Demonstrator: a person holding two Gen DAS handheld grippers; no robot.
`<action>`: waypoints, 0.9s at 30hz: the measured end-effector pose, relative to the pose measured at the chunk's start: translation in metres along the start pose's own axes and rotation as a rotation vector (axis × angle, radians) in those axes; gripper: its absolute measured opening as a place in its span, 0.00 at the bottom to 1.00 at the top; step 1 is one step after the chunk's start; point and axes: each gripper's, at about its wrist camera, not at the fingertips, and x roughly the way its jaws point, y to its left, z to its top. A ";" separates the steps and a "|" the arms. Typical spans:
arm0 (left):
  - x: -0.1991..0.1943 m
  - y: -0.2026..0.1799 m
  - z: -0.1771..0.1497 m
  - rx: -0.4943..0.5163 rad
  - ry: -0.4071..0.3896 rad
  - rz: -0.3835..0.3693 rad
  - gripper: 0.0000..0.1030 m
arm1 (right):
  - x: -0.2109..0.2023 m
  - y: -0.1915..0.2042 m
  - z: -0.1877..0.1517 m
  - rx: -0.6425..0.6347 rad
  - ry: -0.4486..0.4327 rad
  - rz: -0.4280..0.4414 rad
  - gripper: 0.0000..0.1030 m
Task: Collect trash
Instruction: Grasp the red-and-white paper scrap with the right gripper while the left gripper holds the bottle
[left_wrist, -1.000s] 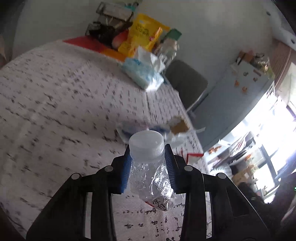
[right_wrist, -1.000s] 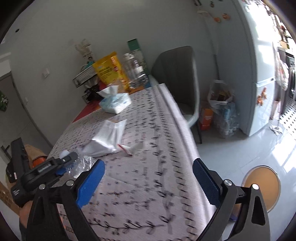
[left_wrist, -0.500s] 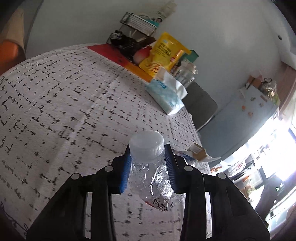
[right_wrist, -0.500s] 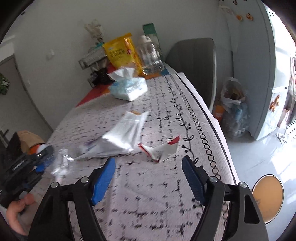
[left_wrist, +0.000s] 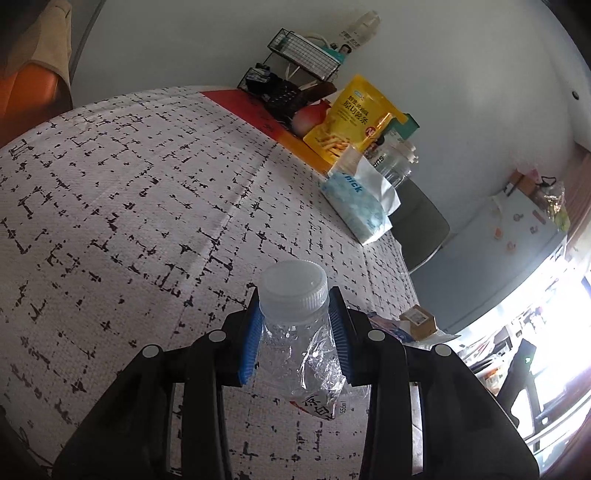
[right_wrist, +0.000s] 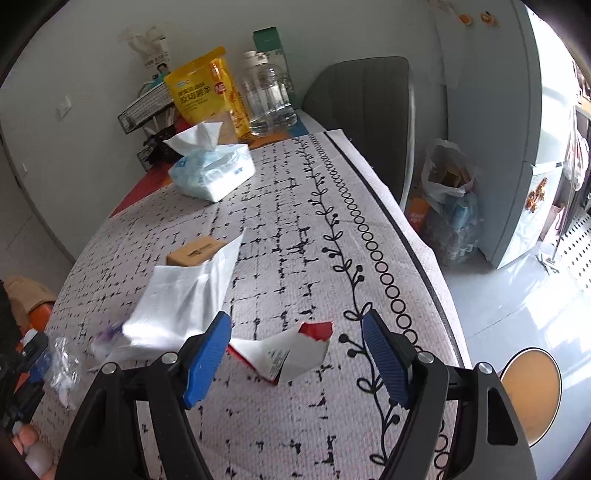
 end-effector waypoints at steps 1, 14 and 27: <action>-0.001 0.000 0.000 0.001 -0.001 0.001 0.34 | 0.002 0.000 0.001 0.004 0.007 0.004 0.59; -0.014 -0.022 -0.004 0.031 -0.026 -0.009 0.34 | -0.033 0.024 -0.018 -0.115 -0.002 0.110 0.03; -0.019 -0.070 -0.026 0.119 -0.013 -0.058 0.34 | -0.098 -0.010 -0.039 -0.051 -0.075 0.164 0.03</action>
